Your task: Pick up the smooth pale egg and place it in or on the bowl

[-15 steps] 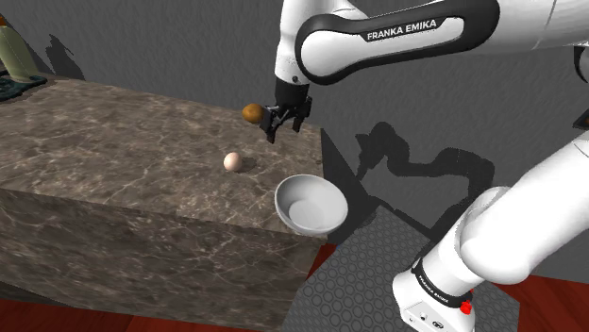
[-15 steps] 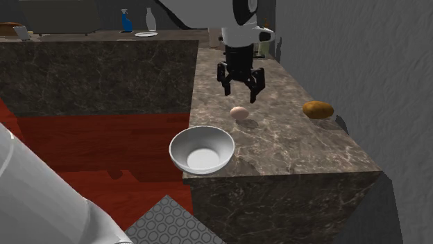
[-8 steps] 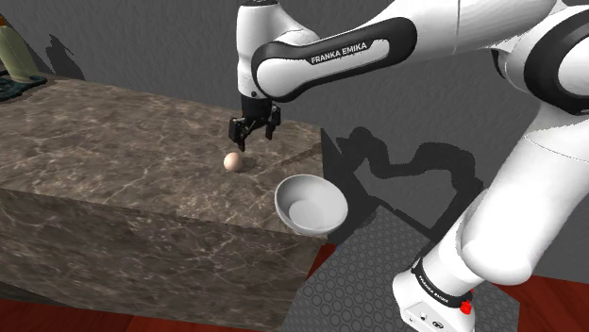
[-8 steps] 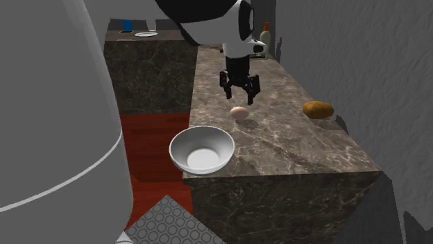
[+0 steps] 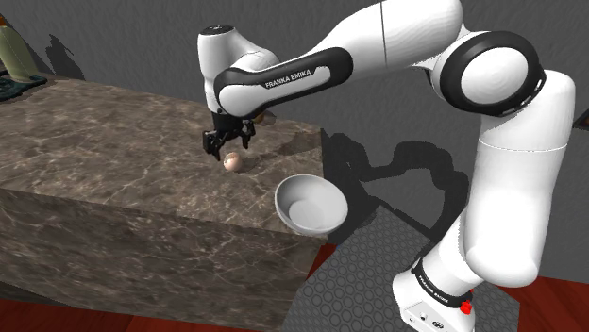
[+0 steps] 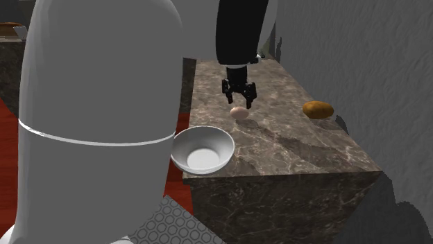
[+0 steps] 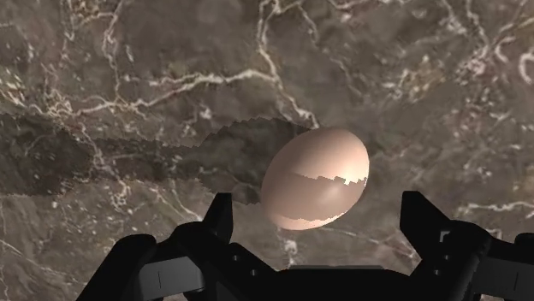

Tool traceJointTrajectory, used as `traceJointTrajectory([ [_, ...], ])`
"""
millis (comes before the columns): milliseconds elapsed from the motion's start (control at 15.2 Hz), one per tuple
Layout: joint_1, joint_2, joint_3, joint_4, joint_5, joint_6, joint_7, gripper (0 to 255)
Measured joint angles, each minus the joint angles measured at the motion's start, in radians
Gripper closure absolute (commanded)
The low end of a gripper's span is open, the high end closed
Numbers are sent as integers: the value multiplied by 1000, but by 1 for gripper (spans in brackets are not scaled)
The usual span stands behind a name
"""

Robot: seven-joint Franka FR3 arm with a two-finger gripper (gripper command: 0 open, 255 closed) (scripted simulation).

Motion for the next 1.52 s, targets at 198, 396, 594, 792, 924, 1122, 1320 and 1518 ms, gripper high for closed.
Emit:
traceJointTrajectory([
  [198,2,28,-6,3,-11,22,7,0],
  [396,2,47,-12,-11,-20,55,13,0],
  [594,1,52,-14,-20,-24,69,15,0],
  [792,1,53,-14,-21,-24,71,15,0],
  [924,1,53,-14,-21,-24,71,15,255],
  [1122,1,53,-14,-21,-24,71,15,255],
  [1320,1,53,-14,-21,-24,71,15,255],
  [1518,1,53,-14,-21,-24,71,15,255],
])
